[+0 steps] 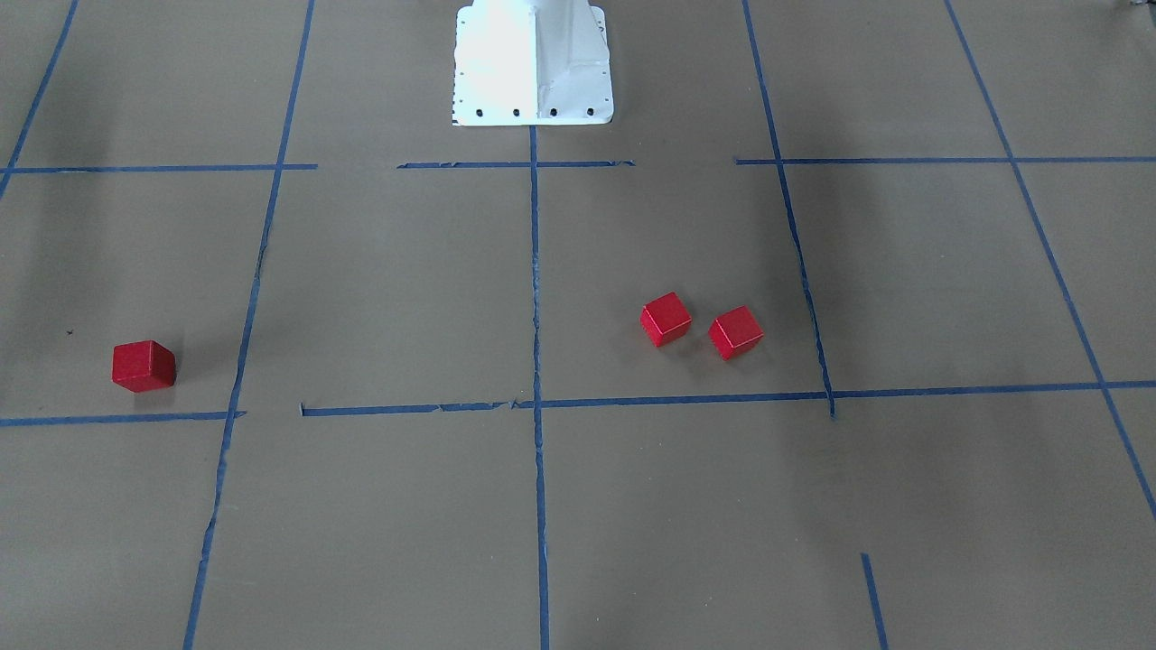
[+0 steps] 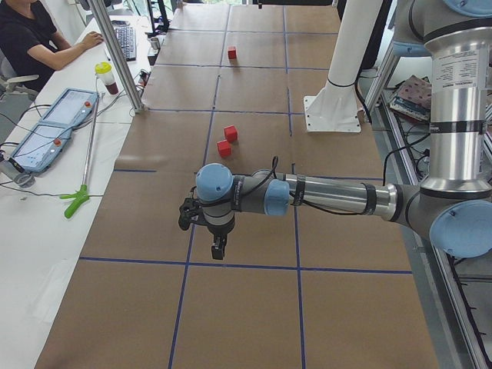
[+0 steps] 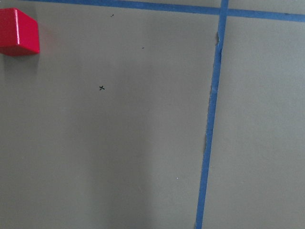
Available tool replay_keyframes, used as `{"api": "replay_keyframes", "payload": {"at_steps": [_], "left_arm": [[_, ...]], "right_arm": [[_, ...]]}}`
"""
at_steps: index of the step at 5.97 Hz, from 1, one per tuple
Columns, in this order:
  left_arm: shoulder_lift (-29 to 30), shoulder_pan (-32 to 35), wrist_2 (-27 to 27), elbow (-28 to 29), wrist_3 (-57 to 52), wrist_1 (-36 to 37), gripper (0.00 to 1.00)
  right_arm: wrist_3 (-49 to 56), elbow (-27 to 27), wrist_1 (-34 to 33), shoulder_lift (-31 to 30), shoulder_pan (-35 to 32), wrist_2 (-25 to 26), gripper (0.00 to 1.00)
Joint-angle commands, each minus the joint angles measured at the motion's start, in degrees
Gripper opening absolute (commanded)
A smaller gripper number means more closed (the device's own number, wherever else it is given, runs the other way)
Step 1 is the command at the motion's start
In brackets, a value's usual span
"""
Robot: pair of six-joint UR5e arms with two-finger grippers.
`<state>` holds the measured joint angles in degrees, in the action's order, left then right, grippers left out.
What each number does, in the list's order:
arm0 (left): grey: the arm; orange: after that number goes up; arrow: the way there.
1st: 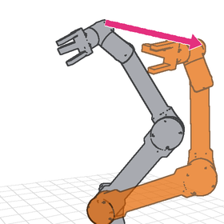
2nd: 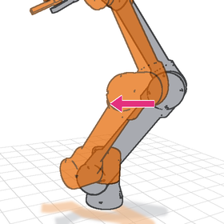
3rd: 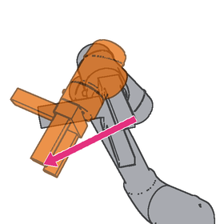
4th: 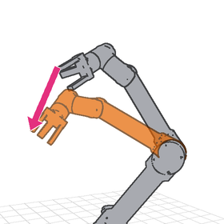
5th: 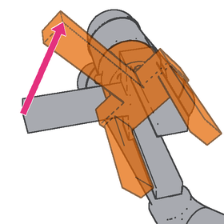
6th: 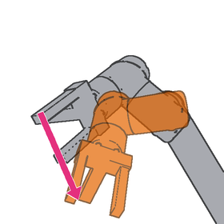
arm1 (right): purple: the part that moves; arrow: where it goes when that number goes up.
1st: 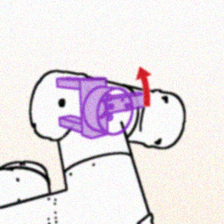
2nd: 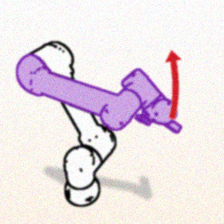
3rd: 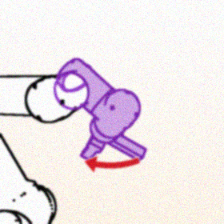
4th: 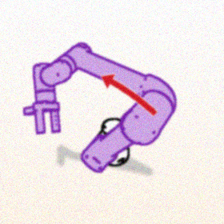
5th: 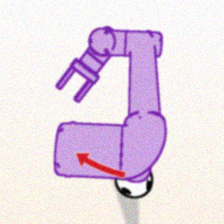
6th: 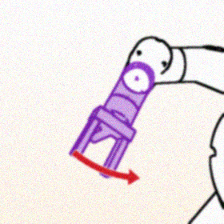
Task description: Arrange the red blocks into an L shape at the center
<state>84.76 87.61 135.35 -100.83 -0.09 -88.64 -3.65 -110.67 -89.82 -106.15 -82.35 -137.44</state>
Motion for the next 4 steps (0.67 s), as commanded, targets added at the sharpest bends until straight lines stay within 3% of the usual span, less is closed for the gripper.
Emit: {"api": "replay_keyframes", "payload": {"at_steps": [1, 4], "left_arm": [[-0.56, -0.07, 0.00, -2.51, 0.79, 0.22, 1.00], [-2.05, -0.07, -0.35, -2.44, 0.88, 0.13, 1.00]], "right_arm": [[0.04, -0.16, 0.09, 0.15, -0.01, -0.02, 1.00], [0.04, -0.68, 0.18, 0.68, 0.08, -0.02, 1.00]]}}
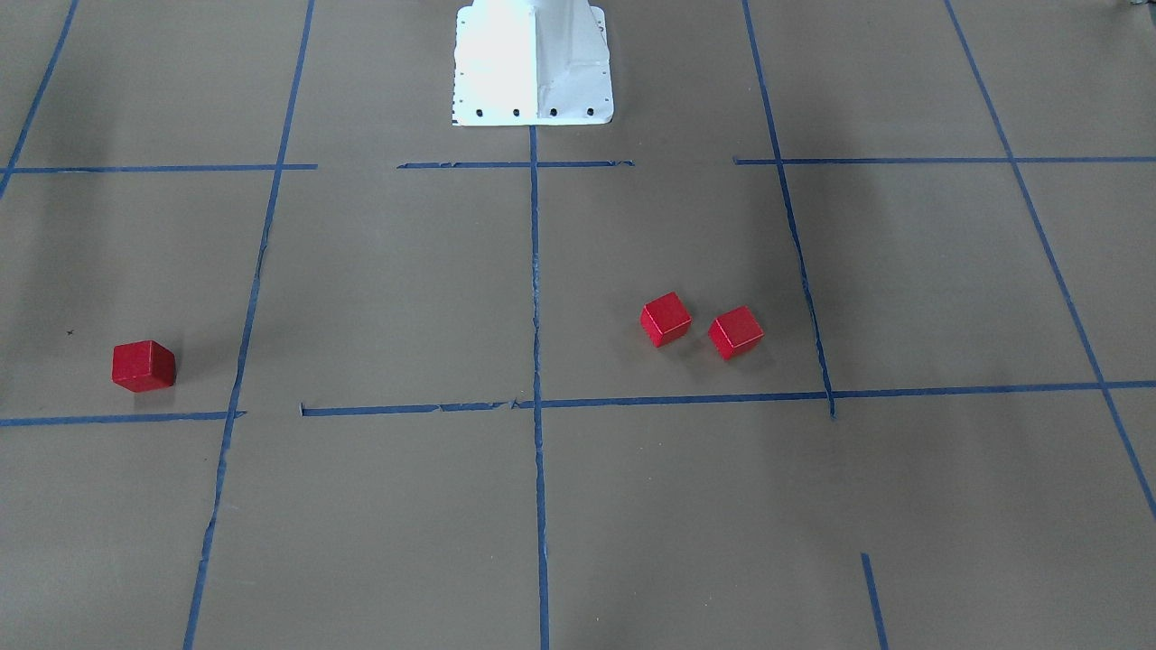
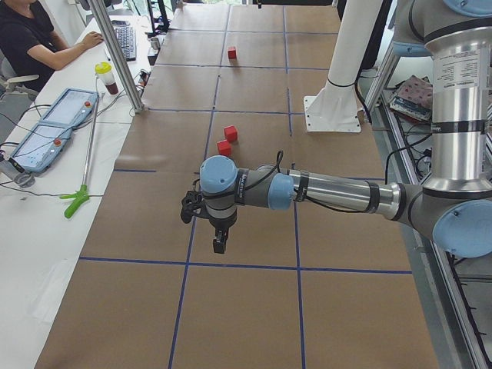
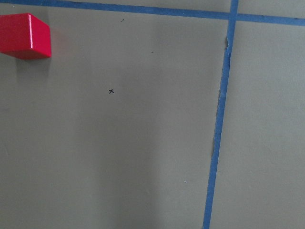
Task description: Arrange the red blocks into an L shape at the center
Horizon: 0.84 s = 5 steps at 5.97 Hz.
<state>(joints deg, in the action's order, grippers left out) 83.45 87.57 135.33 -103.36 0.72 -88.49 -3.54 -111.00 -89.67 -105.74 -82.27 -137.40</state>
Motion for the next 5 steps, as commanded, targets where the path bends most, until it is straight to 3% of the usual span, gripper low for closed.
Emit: {"api": "replay_keyframes", "payload": {"at_steps": [1, 3, 5], "left_arm": [[-1.00, 0.05, -0.25, -0.09, 0.07, -0.02, 1.00], [-1.62, -0.03, -0.25, -0.17, -0.01, -0.11, 1.00], [-1.53, -0.03, -0.16, -0.18, 0.07, -0.11, 1.00]], "right_arm": [[-0.15, -0.27, 0.02, 0.97, 0.01, -0.23, 1.00], [0.28, -0.45, 0.20, 1.06, 0.18, -1.64, 1.00], [-1.11, 0.17, 5.73, 4.38, 3.58, -1.56, 1.00]]}}
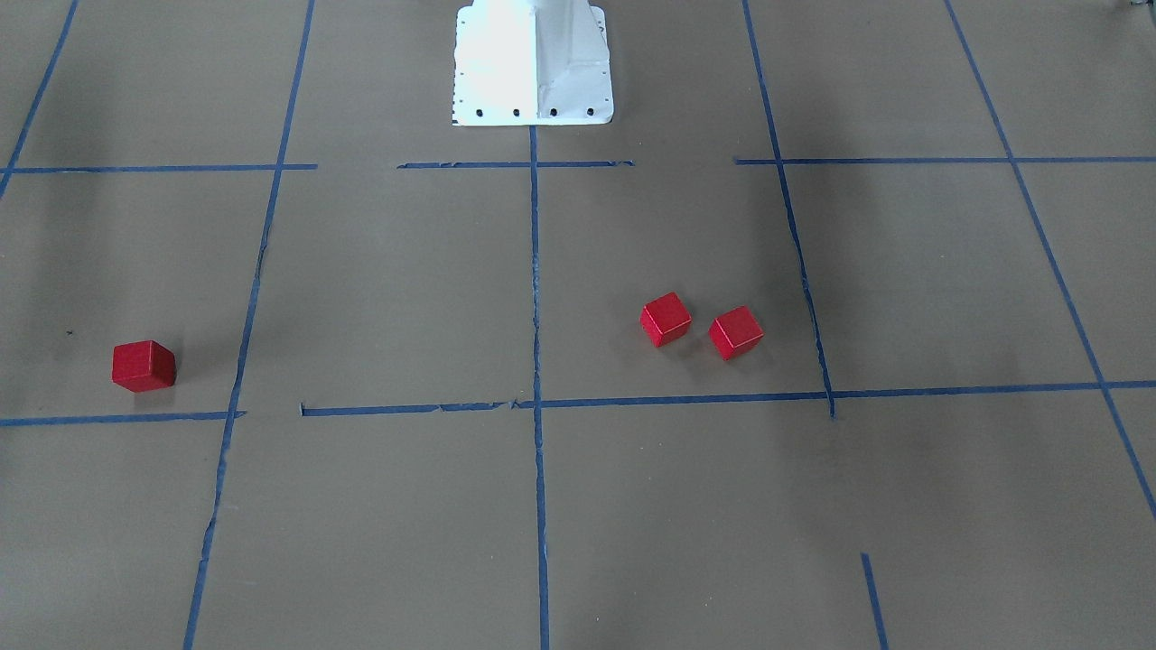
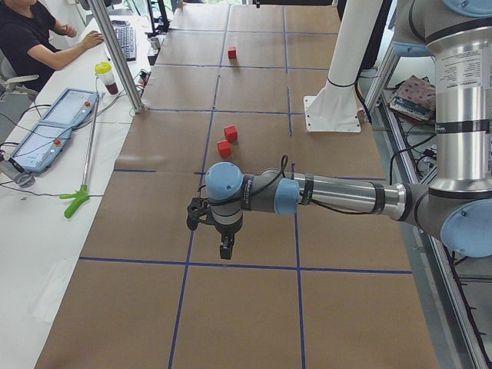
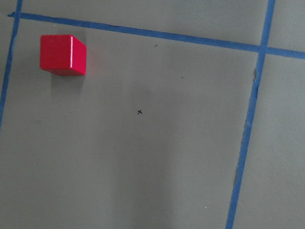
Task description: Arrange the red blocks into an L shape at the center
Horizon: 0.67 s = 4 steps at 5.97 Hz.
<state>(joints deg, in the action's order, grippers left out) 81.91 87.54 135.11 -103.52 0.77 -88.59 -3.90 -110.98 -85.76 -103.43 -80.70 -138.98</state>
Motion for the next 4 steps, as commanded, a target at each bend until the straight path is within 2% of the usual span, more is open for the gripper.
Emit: {"api": "replay_keyframes", "payload": {"at_steps": [1, 2, 3, 4], "left_arm": [[0.01, 0.00, 0.06, -0.02, 0.02, 0.00, 1.00], [-0.08, 0.00, -0.02, -0.02, -0.07, 0.00, 1.00], [-0.08, 0.00, -0.02, 0.07, -0.07, 0.00, 1.00], [0.09, -0.09, -0.02, 0.25, 0.02, -0.26, 1.00]], "right_arm": [[-4.06, 0.50, 1.91, 5.66, 6.13, 0.37, 1.00], [-10.88, 1.20, 1.91, 9.78, 10.69, 2.37, 1.00], [-11.91, 3.21, 1.91, 12.70, 13.78, 3.79, 1.00], [-16.09, 4.45, 2.26, 16.12, 17.12, 7.37, 1.00]]}}
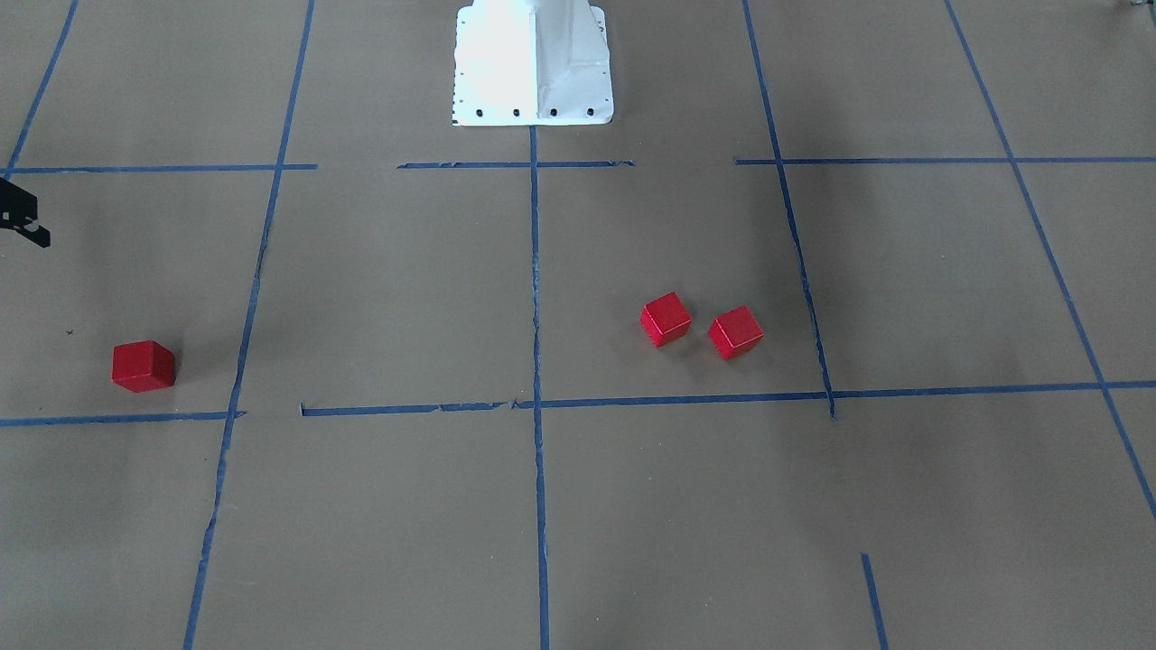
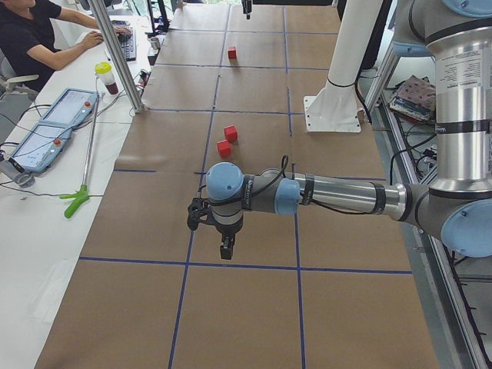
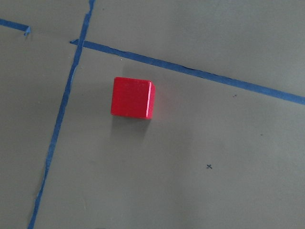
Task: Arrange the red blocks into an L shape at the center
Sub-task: 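Lower the right gripper onto the lone red cube and grasp it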
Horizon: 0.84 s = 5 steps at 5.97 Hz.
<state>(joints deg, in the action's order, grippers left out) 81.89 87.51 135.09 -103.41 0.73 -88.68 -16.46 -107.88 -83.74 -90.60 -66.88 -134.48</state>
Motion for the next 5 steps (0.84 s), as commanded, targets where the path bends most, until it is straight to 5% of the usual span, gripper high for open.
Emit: {"api": "replay_keyframes", "payload": {"at_steps": [1, 3, 5], "left_arm": [[0.38, -0.06, 0.00, 0.40, 0.06, -0.18, 1.00], [0.64, -0.14, -0.09, 0.14, 0.06, -0.27, 1.00], [0.73, -0.14, 0.00, -0.04, 0.06, -0.36, 1.00]], "right_arm": [[-12.63, 5.45, 2.51, 6.28, 6.12, 5.70, 1.00], [-20.09, 14.32, 13.31, 10.24, 11.07, 9.49, 0.99], [-19.49, 15.33, 13.34, 9.66, 11.07, 9.94, 0.99]]}}
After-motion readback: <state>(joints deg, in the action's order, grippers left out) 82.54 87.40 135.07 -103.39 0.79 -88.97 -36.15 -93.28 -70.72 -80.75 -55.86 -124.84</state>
